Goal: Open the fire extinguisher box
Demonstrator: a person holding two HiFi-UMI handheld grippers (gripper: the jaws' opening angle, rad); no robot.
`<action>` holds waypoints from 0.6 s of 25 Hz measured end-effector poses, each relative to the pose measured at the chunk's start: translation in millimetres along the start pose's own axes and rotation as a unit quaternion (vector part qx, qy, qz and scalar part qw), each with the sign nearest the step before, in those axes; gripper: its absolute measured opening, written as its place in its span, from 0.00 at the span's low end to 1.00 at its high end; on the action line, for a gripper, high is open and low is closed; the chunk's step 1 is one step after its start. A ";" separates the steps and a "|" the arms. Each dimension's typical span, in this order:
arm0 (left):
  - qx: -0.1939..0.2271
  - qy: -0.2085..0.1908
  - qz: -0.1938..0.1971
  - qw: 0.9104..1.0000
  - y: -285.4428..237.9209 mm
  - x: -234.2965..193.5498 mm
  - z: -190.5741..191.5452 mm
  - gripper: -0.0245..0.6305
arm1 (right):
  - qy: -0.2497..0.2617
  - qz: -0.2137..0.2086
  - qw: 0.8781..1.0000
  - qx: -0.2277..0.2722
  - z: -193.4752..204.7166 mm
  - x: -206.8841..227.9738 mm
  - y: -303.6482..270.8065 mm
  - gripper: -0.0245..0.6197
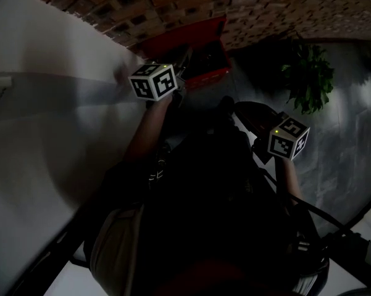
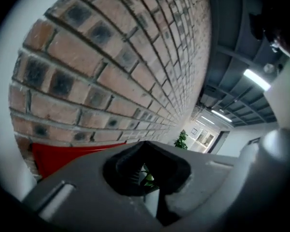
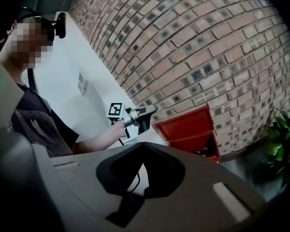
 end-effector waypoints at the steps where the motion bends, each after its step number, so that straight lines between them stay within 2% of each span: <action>1: 0.000 -0.021 0.012 1.000 5.3 11.4 -6.9 0.04 | -0.001 0.002 1.000 0.005 0.1 -2.5 1.5 0.04; 4: 0.003 -0.067 0.040 0.997 20.3 44.6 -19.7 0.04 | -0.011 0.005 1.000 0.024 3.7 -7.9 10.2 0.04; 9: 0.006 -0.093 0.091 0.991 38.0 86.6 -13.9 0.04 | -0.016 0.015 0.997 0.068 13.6 -18.6 15.3 0.04; 15: -0.016 -0.130 0.121 0.984 31.3 114.3 0.0 0.04 | -0.031 0.043 0.994 0.100 28.0 -23.6 36.5 0.04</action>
Point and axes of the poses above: the fingertips, and each gripper's own axes: y backward along the fingers, x to its right, z out of its underside, the point moved 9 cm from there along y, backward along the fingers, and after that the axes turned 10 degrees about -x, right-handed, at the moved point
